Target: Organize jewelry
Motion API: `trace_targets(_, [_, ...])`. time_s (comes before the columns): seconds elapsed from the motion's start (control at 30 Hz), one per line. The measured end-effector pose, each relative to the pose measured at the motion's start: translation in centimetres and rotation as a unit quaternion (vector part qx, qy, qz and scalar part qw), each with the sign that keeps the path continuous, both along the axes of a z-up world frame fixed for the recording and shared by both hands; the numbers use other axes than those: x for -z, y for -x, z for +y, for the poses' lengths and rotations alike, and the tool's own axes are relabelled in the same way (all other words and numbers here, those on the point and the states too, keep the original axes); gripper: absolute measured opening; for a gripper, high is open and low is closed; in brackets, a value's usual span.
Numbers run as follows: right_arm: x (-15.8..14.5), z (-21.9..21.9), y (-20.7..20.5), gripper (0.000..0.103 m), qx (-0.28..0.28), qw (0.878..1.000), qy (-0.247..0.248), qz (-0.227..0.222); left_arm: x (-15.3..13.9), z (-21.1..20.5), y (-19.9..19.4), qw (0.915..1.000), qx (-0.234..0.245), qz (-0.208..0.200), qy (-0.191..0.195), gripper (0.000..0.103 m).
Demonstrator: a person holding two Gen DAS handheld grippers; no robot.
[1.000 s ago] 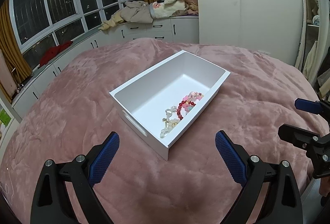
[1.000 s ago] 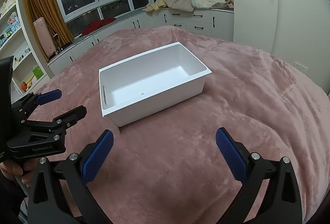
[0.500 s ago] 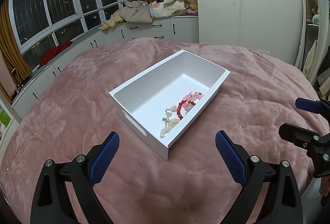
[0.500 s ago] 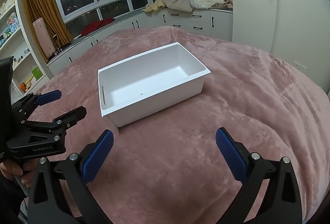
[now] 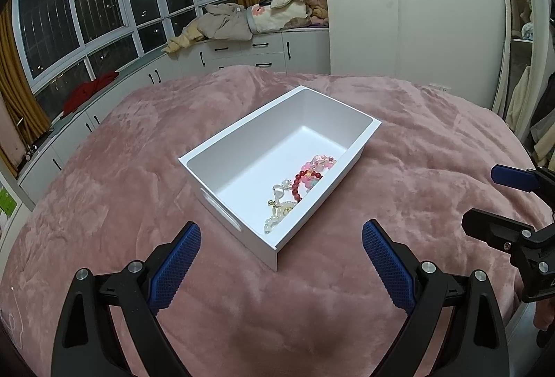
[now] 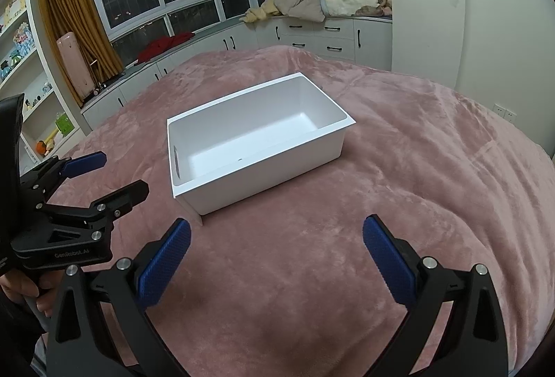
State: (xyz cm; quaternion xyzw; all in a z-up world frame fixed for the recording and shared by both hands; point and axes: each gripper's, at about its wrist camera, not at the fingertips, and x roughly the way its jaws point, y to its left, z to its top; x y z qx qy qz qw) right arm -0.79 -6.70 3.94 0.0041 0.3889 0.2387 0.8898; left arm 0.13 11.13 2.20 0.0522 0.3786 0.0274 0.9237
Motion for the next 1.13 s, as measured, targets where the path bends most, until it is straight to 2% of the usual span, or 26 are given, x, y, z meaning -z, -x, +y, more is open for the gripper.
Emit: trace_targets(1.13, [0.6,-0.05,0.18,0.098,0.005,1.0,-0.008,0.005,0.88,0.02,0.02,0.9999,0.003,0.011,0.002,0.095])
